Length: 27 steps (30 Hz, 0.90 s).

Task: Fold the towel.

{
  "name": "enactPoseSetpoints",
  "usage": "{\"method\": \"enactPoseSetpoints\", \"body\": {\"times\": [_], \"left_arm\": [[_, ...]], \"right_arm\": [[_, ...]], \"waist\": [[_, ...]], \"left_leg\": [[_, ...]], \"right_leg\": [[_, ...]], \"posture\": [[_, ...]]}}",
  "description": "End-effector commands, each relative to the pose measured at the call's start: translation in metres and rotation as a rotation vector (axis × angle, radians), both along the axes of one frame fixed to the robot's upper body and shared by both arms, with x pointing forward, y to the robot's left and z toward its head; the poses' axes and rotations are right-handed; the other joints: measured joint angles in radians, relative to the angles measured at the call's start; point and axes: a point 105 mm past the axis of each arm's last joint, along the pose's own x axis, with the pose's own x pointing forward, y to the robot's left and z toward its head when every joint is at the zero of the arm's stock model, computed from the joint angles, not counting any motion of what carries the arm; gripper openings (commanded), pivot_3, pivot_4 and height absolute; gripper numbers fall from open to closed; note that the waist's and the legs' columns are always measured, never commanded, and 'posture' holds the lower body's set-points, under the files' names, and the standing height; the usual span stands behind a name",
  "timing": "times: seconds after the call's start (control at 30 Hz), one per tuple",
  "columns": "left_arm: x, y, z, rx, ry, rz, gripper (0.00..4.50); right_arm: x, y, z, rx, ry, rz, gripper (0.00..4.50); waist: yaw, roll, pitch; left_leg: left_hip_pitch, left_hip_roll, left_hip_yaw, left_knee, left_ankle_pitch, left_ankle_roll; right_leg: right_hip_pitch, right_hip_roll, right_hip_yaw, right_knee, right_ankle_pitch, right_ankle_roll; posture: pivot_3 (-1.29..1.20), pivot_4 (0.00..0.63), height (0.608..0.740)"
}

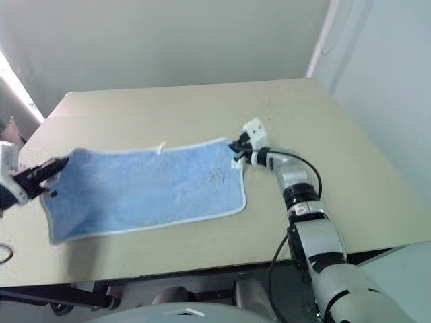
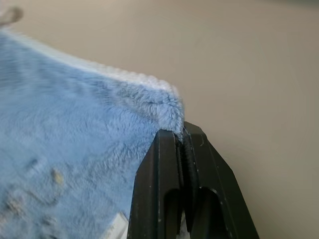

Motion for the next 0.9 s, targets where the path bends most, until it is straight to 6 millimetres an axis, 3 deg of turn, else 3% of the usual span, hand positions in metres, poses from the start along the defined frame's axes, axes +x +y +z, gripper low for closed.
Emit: {"method": "enactPoseSetpoints", "body": {"times": [0.03,0.17,0.27,0.4,0.5,0.57,0.67,0.9], "left_arm": [[0.030,0.000,0.018,0.040,-0.166,0.008,0.03],[0.080,-0.006,0.032,0.069,-0.254,0.068,0.03],[0.110,-0.017,0.061,0.126,-0.376,0.135,0.03],[0.123,-0.022,0.097,0.165,-0.494,0.187,0.03],[0.122,-0.024,0.105,0.135,-0.524,0.157,0.03],[0.118,-0.026,0.090,0.184,-0.489,0.082,0.03],[0.102,-0.025,0.060,0.240,-0.446,-0.024,0.03],[0.042,-0.004,0.003,0.279,-0.321,-0.168,0.03]], "right_arm": [[0.016,-0.008,0.037,0.041,-0.115,-0.072,0.00],[0.029,-0.010,0.066,0.061,-0.220,-0.146,0.00],[0.037,-0.014,0.094,0.074,-0.339,-0.215,0.00],[0.040,-0.030,0.125,0.084,-0.483,-0.326,0.00],[0.037,-0.037,0.131,0.087,-0.552,-0.346,0.00],[0.030,-0.036,0.127,0.094,-0.597,-0.301,0.00],[0.015,-0.028,0.104,0.078,-0.615,-0.169,0.00],[-0.035,-0.033,0.041,0.085,-0.514,0.082,0.00]], "waist": [[0.004,-0.001,0.000],[0.009,-0.002,-0.001],[0.007,-0.002,-0.001],[0.000,-0.002,-0.001],[0.000,-0.002,-0.002],[-0.001,-0.002,-0.001],[-0.010,-0.002,-0.002],[-0.022,-0.002,-0.002]], "left_leg": [[0.000,0.000,0.000,0.000,0.000,0.000],[-0.004,0.000,-0.001,-0.001,0.000,-0.001],[-0.014,-0.002,-0.003,0.000,0.003,-0.005],[-0.021,-0.003,-0.002,-0.003,0.005,-0.010],[-0.021,-0.003,-0.001,-0.012,0.007,-0.012],[-0.019,-0.002,-0.001,-0.016,0.007,-0.013],[-0.017,-0.001,0.000,-0.017,0.006,-0.011],[-0.017,-0.001,-0.001,-0.012,0.005,-0.008]], "right_leg": [[0.000,0.000,0.000,0.000,0.000,0.000],[-0.003,-0.002,-0.002,-0.001,0.002,0.003],[-0.011,-0.004,-0.004,0.000,0.006,0.006],[-0.019,-0.005,-0.003,-0.003,0.008,0.007],[-0.020,-0.005,-0.002,-0.005,0.008,0.007],[-0.020,-0.003,-0.001,-0.006,0.007,0.006],[-0.019,-0.001,-0.001,-0.006,0.007,0.006],[-0.017,-0.004,0.000,-0.002,0.007,0.006]], "posture": [[0.00,0.000,0.740],[0.00,0.000,0.740],[0.00,0.000,0.740],[0.00,0.000,0.740],[0.00,0.000,0.740],[0.00,0.000,0.740],[0.00,0.000,0.740],[0.00,0.000,0.740]]}}
